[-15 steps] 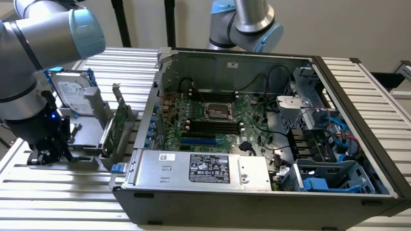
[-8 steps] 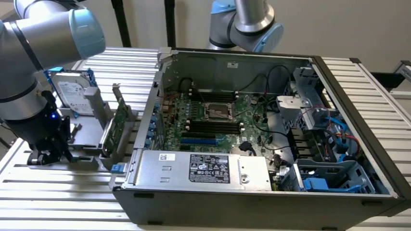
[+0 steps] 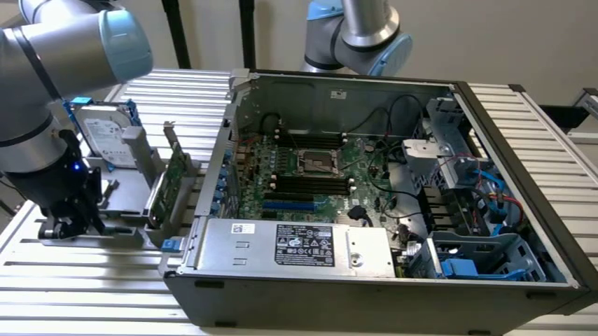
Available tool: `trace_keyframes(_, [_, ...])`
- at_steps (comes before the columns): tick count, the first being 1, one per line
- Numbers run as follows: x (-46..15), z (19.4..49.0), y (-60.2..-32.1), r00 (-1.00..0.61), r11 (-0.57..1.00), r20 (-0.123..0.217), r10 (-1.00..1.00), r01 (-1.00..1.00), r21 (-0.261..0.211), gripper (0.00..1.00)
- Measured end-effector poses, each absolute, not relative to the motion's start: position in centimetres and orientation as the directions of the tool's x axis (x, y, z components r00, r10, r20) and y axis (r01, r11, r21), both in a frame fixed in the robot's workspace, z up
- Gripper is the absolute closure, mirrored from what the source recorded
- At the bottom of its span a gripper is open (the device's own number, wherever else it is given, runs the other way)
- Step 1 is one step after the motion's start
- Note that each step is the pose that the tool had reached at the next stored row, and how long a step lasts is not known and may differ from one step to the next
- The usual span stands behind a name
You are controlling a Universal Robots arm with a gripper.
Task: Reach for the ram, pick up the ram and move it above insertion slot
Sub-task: 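Pick up the ram and move it above insertion slot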
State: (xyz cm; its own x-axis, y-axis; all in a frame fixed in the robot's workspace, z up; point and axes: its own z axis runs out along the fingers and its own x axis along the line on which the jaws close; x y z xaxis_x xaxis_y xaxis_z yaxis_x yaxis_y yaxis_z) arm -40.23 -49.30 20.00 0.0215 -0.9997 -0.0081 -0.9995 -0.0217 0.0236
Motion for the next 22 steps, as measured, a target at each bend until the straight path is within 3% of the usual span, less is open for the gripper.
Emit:
trace_keyframes(8, [-40.2, 21.6, -49.3, 0.022, -0.022, -0.008, -1.000, -0.999, 0.024, 0.86])
trace_keyframes(22, [-40.0, 27.8, -49.3, 0.024, -0.024, -0.006, -1.000, -0.999, 0.024, 0.86])
